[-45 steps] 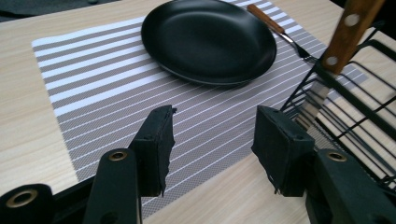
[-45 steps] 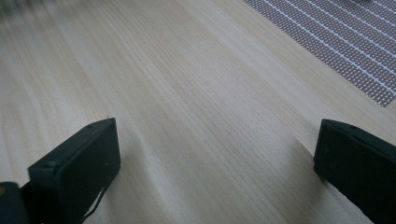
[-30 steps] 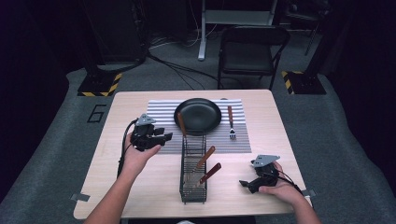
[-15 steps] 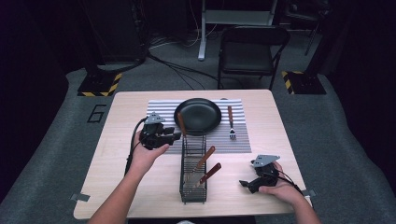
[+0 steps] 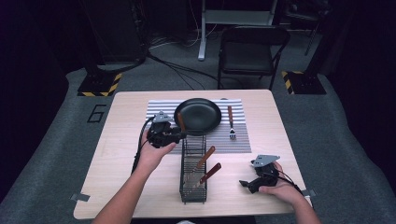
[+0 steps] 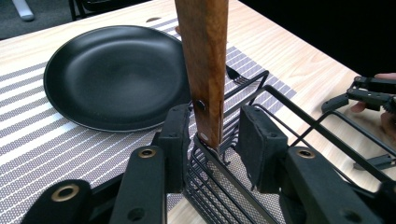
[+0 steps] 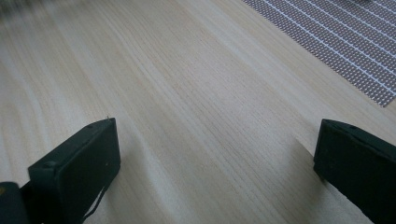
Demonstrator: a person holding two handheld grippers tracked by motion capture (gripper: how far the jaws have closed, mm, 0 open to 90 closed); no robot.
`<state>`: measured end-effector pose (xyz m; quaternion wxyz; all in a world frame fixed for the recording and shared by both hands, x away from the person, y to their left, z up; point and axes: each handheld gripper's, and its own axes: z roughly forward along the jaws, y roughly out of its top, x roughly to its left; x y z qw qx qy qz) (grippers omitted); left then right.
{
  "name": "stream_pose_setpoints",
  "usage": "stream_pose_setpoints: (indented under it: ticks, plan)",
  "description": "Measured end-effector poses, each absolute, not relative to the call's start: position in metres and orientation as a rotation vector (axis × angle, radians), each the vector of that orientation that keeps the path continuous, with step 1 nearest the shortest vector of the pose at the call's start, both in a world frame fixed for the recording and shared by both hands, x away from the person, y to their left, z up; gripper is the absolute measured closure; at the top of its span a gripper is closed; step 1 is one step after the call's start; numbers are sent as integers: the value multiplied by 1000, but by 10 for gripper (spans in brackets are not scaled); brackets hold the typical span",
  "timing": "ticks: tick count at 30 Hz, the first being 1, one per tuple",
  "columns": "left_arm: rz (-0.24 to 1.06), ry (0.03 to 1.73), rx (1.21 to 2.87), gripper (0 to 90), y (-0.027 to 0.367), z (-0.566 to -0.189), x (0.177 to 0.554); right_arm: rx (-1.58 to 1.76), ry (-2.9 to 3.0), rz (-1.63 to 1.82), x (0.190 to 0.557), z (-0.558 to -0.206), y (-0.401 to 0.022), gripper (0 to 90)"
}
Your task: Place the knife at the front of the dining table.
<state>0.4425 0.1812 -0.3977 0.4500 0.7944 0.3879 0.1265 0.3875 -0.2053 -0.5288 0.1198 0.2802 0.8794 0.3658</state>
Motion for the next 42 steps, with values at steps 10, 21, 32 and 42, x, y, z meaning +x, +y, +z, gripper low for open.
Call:
stream_pose_setpoints:
  ticks: [10,21,32,42]
  plan:
    - [326,949,1959,740,180,-401,443,823,2571,1067,387,-529,-205,0]
    - [306,939,1950,752,181,-402,444,821,2571,1068,387,-529,-205,0]
    - [304,925,1937,762,179,-402,435,822,2571,1069,387,-529,-205,0]
    - [336,895,1944,762,178,-400,429,821,2570,1068,387,-529,-205,0]
